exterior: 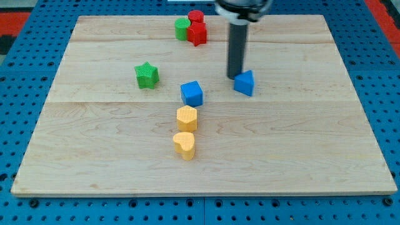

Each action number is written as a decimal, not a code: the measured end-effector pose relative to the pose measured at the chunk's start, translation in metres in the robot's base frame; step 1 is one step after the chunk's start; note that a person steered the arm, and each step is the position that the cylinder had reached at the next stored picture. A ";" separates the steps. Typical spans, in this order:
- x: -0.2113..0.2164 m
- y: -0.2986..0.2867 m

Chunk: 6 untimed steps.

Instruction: Push the blue triangle to the right center of the board

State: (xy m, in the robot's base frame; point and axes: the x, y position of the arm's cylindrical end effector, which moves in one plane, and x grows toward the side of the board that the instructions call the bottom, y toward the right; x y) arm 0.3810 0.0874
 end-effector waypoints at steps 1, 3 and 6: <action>0.005 -0.005; 0.043 -0.023; 0.056 0.074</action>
